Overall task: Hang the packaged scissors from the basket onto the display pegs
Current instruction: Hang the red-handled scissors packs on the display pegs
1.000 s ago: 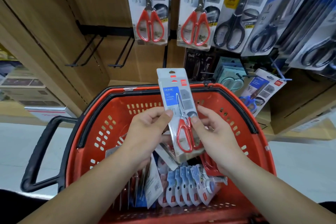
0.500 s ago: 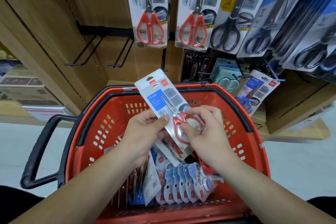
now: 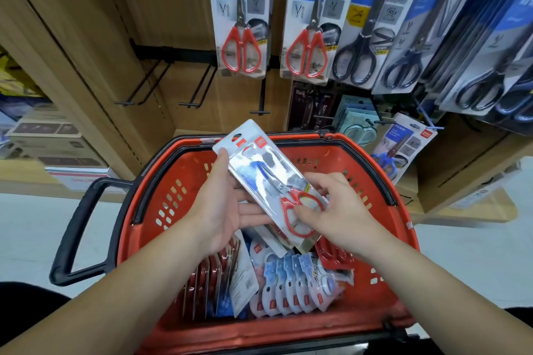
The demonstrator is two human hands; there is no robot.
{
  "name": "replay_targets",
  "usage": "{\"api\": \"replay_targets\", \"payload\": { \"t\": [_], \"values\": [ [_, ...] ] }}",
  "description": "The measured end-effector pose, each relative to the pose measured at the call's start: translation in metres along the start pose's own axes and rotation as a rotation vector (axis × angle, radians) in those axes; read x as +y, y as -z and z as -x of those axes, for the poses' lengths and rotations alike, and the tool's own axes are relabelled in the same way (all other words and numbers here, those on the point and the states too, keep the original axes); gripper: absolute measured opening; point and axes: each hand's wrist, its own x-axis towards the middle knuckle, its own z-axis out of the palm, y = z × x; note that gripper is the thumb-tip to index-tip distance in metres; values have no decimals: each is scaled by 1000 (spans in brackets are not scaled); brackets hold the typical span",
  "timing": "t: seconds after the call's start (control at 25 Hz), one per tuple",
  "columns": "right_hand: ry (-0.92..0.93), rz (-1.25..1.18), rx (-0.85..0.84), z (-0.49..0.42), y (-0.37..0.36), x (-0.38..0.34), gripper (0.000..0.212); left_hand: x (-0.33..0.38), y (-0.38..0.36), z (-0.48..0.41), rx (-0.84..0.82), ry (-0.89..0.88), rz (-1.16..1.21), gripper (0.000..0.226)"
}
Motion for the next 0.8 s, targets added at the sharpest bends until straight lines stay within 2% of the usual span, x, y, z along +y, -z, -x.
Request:
{"api": "replay_targets", "payload": {
  "t": [0.08,0.2,0.32,0.44,0.56,0.68,0.8],
  "values": [
    [71,52,-5,3,0,3,58,4,3,2,18,-16,-4,67],
    [229,252,54,8,-7,8,66,8,5,2,53,-2,5,61],
    [232,308,89,6,-8,10,64,12,6,4,109,1,-25,46],
    [117,148,65,7,-2,1,57,18,8,2,183,-60,44,28],
    [5,-78,-25,7,5,-8,56,24,13,-4,239,-136,115,20],
    [-9,-261,28,7,11,-13,50,27,18,-9,276,-216,11,16],
    [-64,-486,88,7,16,-21,26,28,22,-7,313,-334,-162,16]
  ]
}}
